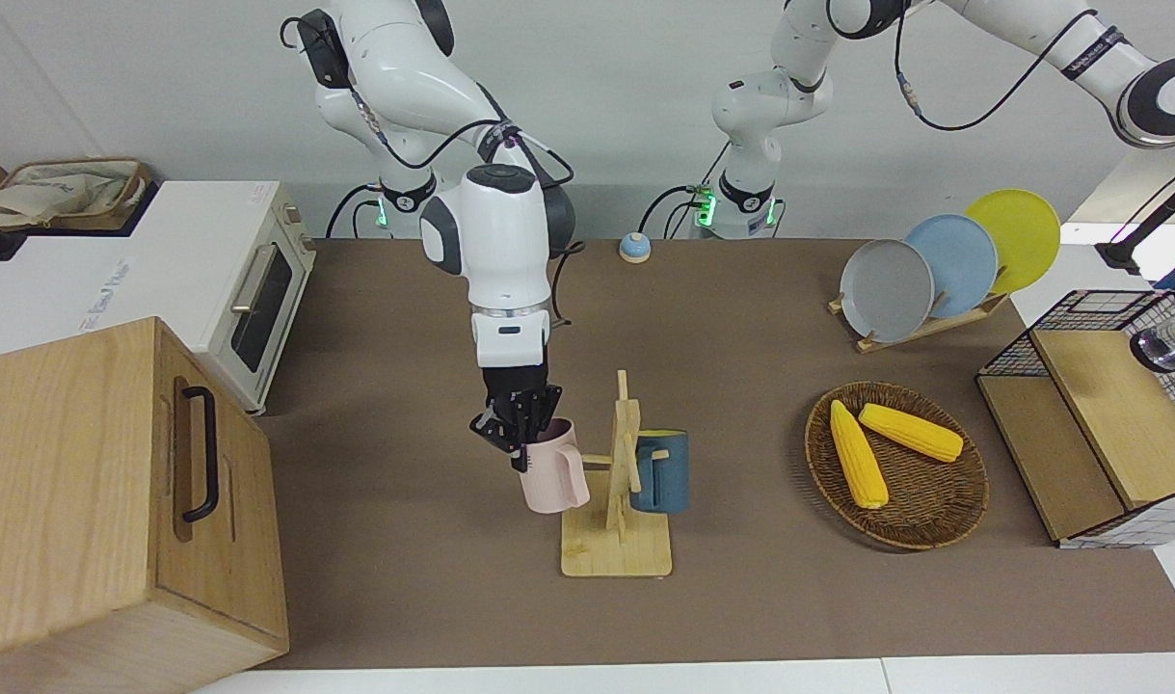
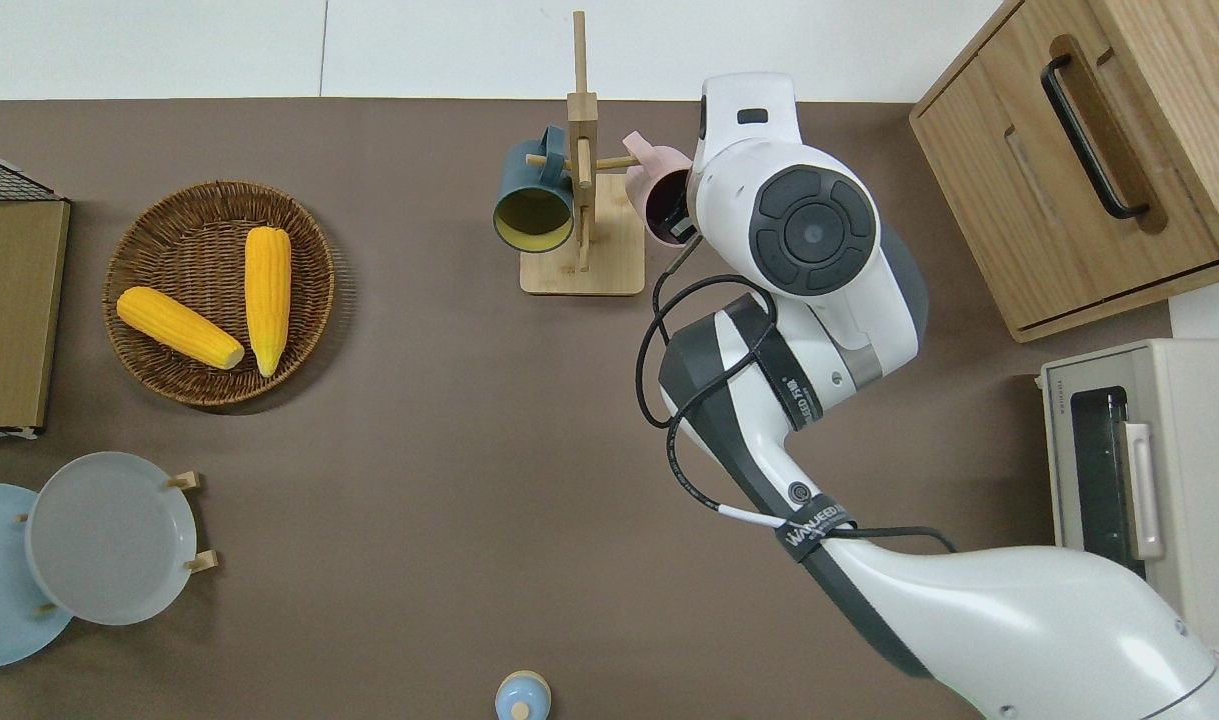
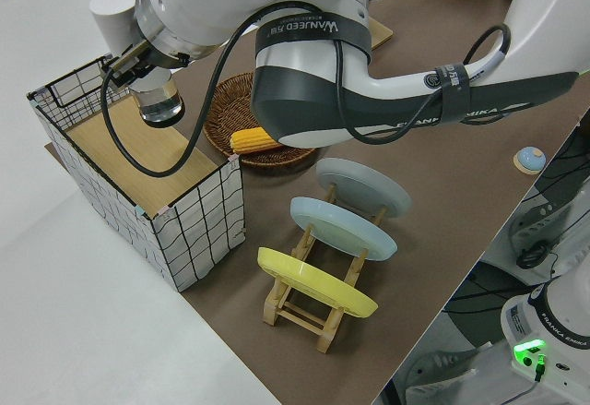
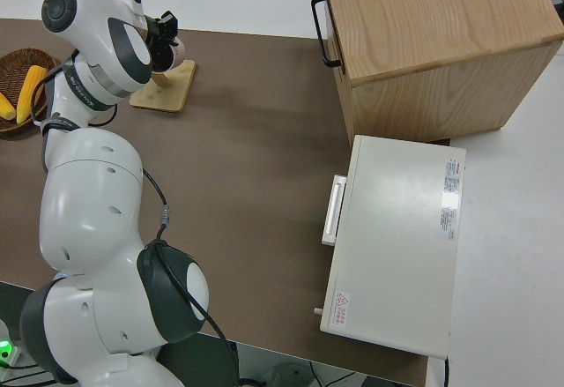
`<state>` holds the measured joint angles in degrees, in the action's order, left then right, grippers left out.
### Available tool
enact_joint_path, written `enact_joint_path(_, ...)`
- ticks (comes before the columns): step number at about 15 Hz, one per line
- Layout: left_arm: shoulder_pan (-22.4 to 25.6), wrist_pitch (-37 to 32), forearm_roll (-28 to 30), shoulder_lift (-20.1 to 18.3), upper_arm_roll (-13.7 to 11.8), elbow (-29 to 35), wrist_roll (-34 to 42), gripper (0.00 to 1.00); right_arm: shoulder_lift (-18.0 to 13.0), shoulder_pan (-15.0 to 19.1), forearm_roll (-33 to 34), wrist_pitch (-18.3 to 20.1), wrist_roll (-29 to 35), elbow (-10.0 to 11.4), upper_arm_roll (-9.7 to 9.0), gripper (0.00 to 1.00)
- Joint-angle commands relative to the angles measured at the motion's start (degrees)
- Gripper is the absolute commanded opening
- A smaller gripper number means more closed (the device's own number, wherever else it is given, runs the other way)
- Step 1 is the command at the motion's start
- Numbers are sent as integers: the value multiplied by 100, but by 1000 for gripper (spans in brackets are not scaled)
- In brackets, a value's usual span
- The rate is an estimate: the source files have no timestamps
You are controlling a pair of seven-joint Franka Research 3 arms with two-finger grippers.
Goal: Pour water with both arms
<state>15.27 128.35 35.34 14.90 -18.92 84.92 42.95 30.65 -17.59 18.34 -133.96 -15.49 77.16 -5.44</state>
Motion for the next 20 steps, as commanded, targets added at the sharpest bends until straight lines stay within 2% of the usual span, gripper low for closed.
enact_joint_path(1, -59, -328, -396, -189, -15, -248, -480, 0, -235, 63, -85, 63, -42, 291, -71, 0)
enact_joint_path(7, -103, -531, -687, -584, 90, -239, -867, 0, -489, 256, -85, 81, -112, 519, -106, 0)
enact_joint_path(11, -111, -855, -696, -708, 82, -204, -1051, 0, -691, 397, -85, 142, -357, 660, -124, 0)
enact_joint_path(13, -120, -934, -931, -822, 126, -195, -1174, 0, -823, 484, -85, 151, -550, 800, -124, 0)
enact_joint_path(15, -120, -1022, -1248, -953, 283, -169, -1464, 0, -1007, 669, -85, 186, -744, 958, -185, 0)
enact_joint_path(20, -120, -1146, -1784, -1427, 653, 234, -1966, 0, -1245, 968, -94, 572, -1175, 1003, -203, 0)
